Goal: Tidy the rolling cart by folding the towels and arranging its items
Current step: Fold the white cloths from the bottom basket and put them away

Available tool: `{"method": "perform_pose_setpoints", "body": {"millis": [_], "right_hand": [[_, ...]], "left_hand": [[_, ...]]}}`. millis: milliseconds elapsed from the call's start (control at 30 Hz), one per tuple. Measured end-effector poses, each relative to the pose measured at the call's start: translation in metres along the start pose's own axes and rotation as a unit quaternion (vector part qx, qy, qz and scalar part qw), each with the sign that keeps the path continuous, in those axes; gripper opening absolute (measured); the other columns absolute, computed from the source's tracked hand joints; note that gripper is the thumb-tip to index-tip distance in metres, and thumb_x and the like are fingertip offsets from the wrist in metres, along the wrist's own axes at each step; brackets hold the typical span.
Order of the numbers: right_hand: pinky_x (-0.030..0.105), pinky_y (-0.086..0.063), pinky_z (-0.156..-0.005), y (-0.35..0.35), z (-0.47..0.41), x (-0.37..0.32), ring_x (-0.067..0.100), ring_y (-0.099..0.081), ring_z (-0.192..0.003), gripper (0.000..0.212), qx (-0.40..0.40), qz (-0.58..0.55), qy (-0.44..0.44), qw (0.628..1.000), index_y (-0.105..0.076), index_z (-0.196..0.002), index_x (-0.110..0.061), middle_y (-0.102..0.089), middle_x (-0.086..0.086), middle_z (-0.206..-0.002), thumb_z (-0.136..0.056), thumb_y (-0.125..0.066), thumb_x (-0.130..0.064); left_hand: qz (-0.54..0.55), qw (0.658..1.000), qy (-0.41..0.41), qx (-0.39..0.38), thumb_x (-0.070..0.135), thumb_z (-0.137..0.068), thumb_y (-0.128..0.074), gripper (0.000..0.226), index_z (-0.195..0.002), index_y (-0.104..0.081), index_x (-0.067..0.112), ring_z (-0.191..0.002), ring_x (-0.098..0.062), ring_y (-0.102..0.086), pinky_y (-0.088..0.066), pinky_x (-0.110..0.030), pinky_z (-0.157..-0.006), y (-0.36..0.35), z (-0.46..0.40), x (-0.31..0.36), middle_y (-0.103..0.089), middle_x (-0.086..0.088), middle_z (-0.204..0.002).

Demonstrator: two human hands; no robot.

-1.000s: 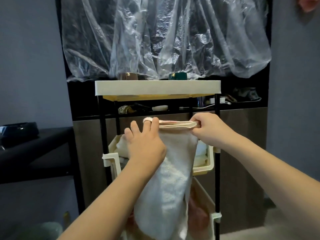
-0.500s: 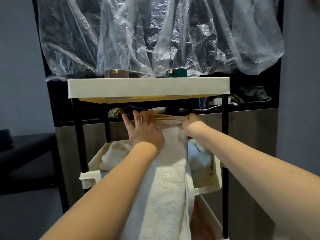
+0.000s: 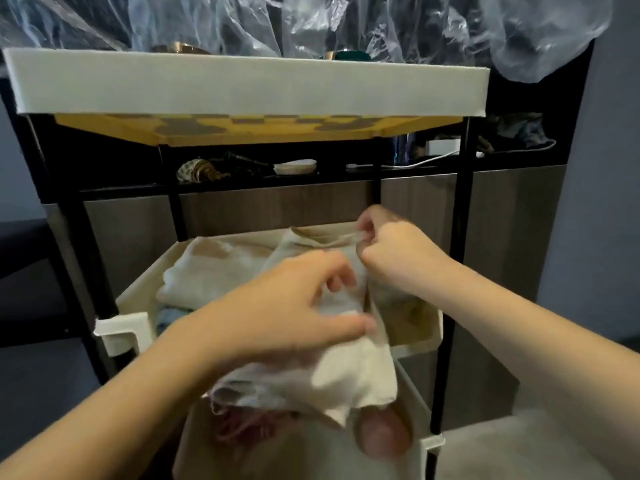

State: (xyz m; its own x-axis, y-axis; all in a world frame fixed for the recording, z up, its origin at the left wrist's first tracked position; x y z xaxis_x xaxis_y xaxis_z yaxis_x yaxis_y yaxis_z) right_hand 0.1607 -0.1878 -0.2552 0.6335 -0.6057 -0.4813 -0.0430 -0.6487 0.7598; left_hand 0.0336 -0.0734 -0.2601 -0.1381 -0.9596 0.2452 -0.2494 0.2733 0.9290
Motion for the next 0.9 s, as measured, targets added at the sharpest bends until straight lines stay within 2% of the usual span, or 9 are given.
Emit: {"method": "perform_pose_setpoints", "body": {"millis": [100, 300, 433, 500, 567, 633, 700, 800, 900], "right_hand": [[0.029, -0.047, -0.054, 0.017, 0.074, -0.006, 0.017, -0.063, -0.067, 0.013, -0.05, -0.067, 0.0, 0.997, -0.059, -0.09, -0.017, -0.067, -0.001, -0.077, -0.089, -0.046, -0.019], [0.03, -0.048, -0.049, -0.002, 0.138, 0.024, 0.029, -0.06, -0.058, 0.041, -0.284, -0.179, -0.222, 0.915, -0.061, -0.089, -0.006, -0.07, 0.013, -0.073, -0.09, -0.051, -0.046], [0.038, -0.045, -0.066, -0.025, 0.137, 0.029, 0.014, -0.051, -0.041, 0.019, -0.237, -0.349, -0.285, 0.861, -0.053, -0.073, -0.012, -0.053, 0.002, -0.054, -0.09, -0.057, -0.021], [0.035, -0.05, -0.067, -0.025, 0.134, 0.029, 0.01, -0.05, -0.033, 0.013, -0.195, -0.42, -0.307, 0.832, -0.057, -0.078, -0.008, -0.053, 0.0, -0.048, -0.091, -0.06, -0.011], [0.03, -0.051, -0.056, -0.023, 0.133, 0.027, 0.015, -0.057, -0.043, 0.008, -0.176, -0.457, -0.32, 0.811, -0.063, -0.093, -0.003, -0.062, 0.005, -0.06, -0.089, -0.064, -0.01], [0.026, -0.049, -0.044, -0.023, 0.134, 0.026, 0.019, -0.058, -0.05, 0.013, -0.169, -0.474, -0.324, 0.801, -0.066, -0.1, -0.002, -0.065, 0.011, -0.072, -0.089, -0.062, -0.008], [0.026, -0.046, -0.044, -0.021, 0.136, 0.021, 0.021, -0.057, -0.053, 0.016, -0.164, -0.476, -0.306, 0.808, -0.068, -0.1, 0.001, -0.065, 0.014, -0.074, -0.087, -0.059, -0.004], [0.035, -0.046, -0.057, -0.013, 0.138, 0.015, 0.028, -0.057, -0.064, 0.043, -0.14, -0.489, -0.252, 0.823, -0.057, -0.11, -0.008, -0.06, 0.018, -0.084, -0.074, -0.044, 0.012], [0.033, -0.049, -0.07, -0.006, 0.14, 0.009, 0.02, -0.056, -0.073, 0.075, -0.153, -0.34, -0.103, 0.922, -0.032, -0.131, -0.038, -0.055, 0.007, -0.088, -0.078, -0.044, 0.013]], "left_hand": [[-0.159, 0.976, -0.074, -0.133, 0.08, -0.07, -0.057, 0.085, -0.139, -0.015, 0.054, -0.117, 0.002, -0.027, -0.032, -0.022, -0.098, -0.017, 0.065, 0.009, -0.023, 0.029, -0.129], [-0.111, 0.991, -0.058, 0.037, 0.03, -0.094, -0.054, 0.022, -0.112, -0.064, 0.037, -0.097, -0.006, -0.058, -0.048, -0.027, -0.081, -0.018, 0.064, -0.017, -0.06, 0.017, -0.103], [0.097, 0.972, 0.051, 0.208, 0.021, -0.094, -0.05, 0.022, -0.076, -0.061, 0.026, -0.06, -0.009, -0.054, -0.04, -0.03, -0.054, -0.019, 0.049, -0.014, -0.056, 0.014, -0.06], [0.125, 0.95, 0.054, 0.282, 0.019, -0.094, -0.05, 0.022, -0.077, -0.064, 0.021, -0.066, -0.014, -0.056, -0.042, -0.033, -0.058, -0.019, 0.045, -0.001, -0.06, 0.01, -0.065], [0.103, 0.951, 0.038, 0.291, 0.021, -0.093, -0.051, 0.019, -0.091, -0.069, 0.02, -0.077, -0.018, -0.061, -0.048, -0.035, -0.068, -0.026, 0.043, 0.01, -0.068, 0.004, -0.079], [0.061, 0.978, -0.004, 0.199, 0.031, -0.092, -0.049, 0.023, -0.097, -0.07, 0.022, -0.085, -0.018, -0.063, -0.051, -0.037, -0.077, -0.041, 0.044, 0.017, -0.07, 0.004, -0.089], [-0.005, 0.994, -0.058, 0.089, 0.044, -0.092, -0.043, 0.033, -0.099, -0.069, 0.026, -0.093, -0.019, -0.06, -0.049, -0.038, -0.084, -0.053, 0.052, 0.021, -0.067, 0.005, -0.097], [-0.123, 0.988, -0.075, 0.054, 0.055, -0.086, -0.045, 0.053, -0.135, -0.05, 0.033, -0.118, -0.017, -0.048, -0.038, -0.035, -0.101, -0.056, 0.07, 0.006, -0.053, 0.006, -0.131], [-0.227, 0.971, -0.036, 0.068, 0.045, -0.075, -0.055, 0.072, -0.142, -0.037, 0.026, -0.121, -0.025, -0.046, -0.041, -0.04, -0.101, -0.059, 0.083, -0.019, -0.046, 0.0, -0.136]]}}
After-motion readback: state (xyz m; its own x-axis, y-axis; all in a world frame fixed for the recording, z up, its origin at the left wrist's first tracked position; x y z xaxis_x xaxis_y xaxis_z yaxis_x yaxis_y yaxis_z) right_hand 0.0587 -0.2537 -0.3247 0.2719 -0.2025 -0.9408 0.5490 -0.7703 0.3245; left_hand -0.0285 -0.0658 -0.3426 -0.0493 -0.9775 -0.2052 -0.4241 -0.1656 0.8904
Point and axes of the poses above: each hand's wrist, its own z-axis away from the middle knuckle, its own y-axis out of the back of the hand, x = y × z, the point moved 2 cm from there along -z, towards the middle knuckle
